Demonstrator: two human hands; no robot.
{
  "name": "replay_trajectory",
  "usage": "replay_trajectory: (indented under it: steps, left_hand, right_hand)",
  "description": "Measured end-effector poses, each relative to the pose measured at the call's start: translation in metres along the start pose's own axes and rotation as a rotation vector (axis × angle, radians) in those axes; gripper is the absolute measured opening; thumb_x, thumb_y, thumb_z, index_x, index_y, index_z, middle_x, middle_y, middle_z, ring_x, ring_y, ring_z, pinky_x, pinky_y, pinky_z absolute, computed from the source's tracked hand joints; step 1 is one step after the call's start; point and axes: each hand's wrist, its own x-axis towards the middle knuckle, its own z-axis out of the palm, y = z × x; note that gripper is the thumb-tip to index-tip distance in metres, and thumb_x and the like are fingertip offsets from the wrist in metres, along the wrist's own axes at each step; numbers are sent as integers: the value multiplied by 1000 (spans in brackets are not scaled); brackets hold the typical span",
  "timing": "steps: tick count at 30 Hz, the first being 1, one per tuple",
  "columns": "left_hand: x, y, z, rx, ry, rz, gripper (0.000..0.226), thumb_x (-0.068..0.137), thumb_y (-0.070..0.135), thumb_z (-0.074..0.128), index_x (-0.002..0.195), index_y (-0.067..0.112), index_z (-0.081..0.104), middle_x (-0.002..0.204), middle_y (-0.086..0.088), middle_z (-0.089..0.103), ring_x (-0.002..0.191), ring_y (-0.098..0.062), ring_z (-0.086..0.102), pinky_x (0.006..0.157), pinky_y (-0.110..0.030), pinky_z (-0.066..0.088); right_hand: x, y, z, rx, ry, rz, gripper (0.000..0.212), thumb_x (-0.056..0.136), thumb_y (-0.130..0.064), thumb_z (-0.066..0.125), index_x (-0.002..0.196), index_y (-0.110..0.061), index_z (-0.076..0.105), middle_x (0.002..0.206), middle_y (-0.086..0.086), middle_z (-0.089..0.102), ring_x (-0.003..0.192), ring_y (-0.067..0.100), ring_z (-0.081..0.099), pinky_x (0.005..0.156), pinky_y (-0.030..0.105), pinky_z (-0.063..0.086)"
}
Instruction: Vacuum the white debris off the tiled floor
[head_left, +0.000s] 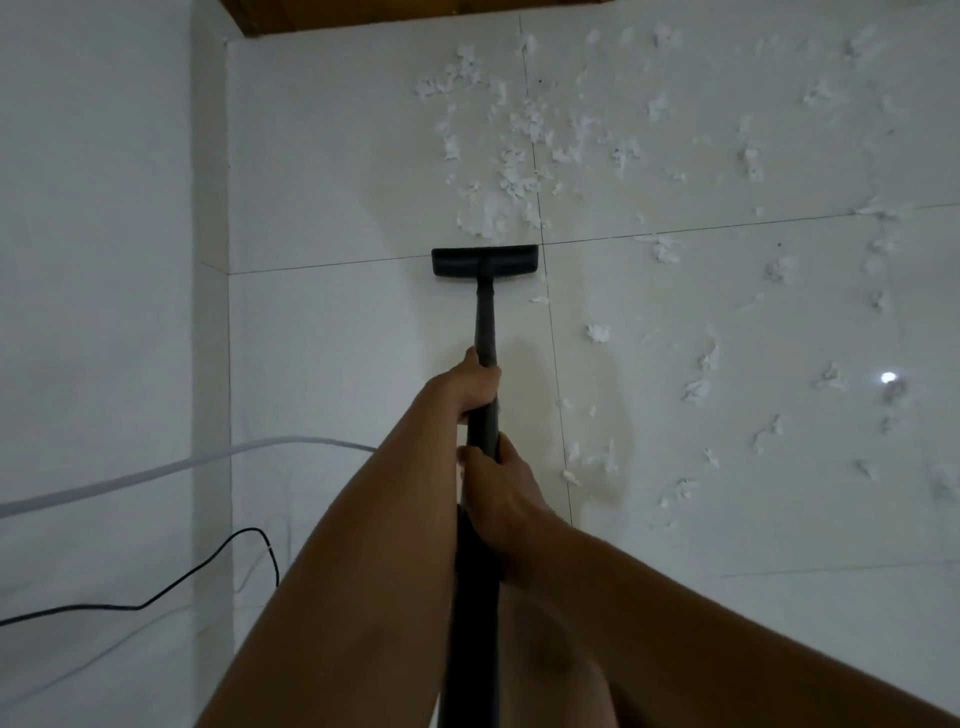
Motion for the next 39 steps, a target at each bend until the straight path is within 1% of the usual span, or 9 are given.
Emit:
replay_trajectory:
  steps: [6,14,16,18,20,24,26,30,39]
  left_hand:
    - [-2,-24,18,-16,-25,-31,67,104,39,40,161,40,6,139,-25,58,120,-39,63,105,-53,52]
    - [9,-50,38,58,-63,-60,81,92,50,38,161,41,-4,148,-20,51,129,-40,56,110,-56,46]
    - [12,-55,41,68,-59,-65,76,99,46,37,162,37,-4,149,-20,50,129,-41,55,111,-56,46]
    - [14,-57,41,76,-60,-70,76,99,46,37,162,37,-5,151,-21,48,130,-41,54,111,-56,45]
    - [18,-56,40,81,-58,-65,77,100,46,36,162,36,-7,153,-21,46,132,-40,54,112,-55,45]
    - [20,-43,34,106,-42,-66,76,105,43,33,162,33,-15,159,-17,39,135,-40,50,115,-55,42]
    - [24,-38,30,122,-35,-61,75,105,43,33,162,33,-16,161,-16,36,136,-40,49,116,-54,40]
    - [30,-30,26,101,-33,-54,73,106,42,32,162,33,-14,156,-18,42,132,-40,52,114,-54,43]
    - [43,-19,14,93,3,-14,69,109,40,32,163,34,-10,144,-18,53,121,-37,60,109,-55,48]
  right_hand:
    - [-8,25,-4,-25,71,-1,33,103,-22,47,132,-37,45,77,15,58,36,14,53,38,21,48]
    - [-8,43,-11,-133,83,-37,44,102,-16,46,145,-26,41,72,17,56,30,11,51,36,19,46]
    - [-8,42,-14,-189,82,-60,42,103,-14,45,145,-19,42,71,14,55,30,4,50,36,13,44]
    - [-8,37,-16,-270,114,-110,39,105,-12,44,144,-13,43,71,0,47,34,-7,47,37,-2,33]
    - [-6,34,-16,-298,120,-133,40,105,-11,44,145,-14,44,70,-3,43,34,-10,46,39,-6,31]
    - [6,32,-12,-255,120,-109,40,102,-13,46,141,-22,47,61,7,49,26,2,45,34,8,40]
    - [13,29,-13,-232,125,-93,39,102,-15,47,140,-25,47,62,9,52,27,7,47,34,12,43]
    - [21,21,-15,-290,146,-138,42,105,-16,45,146,-24,43,64,5,50,25,-2,44,33,1,33]
    - [32,7,-11,-285,156,-126,42,106,-21,45,147,-31,39,79,5,54,29,-11,46,33,0,32]
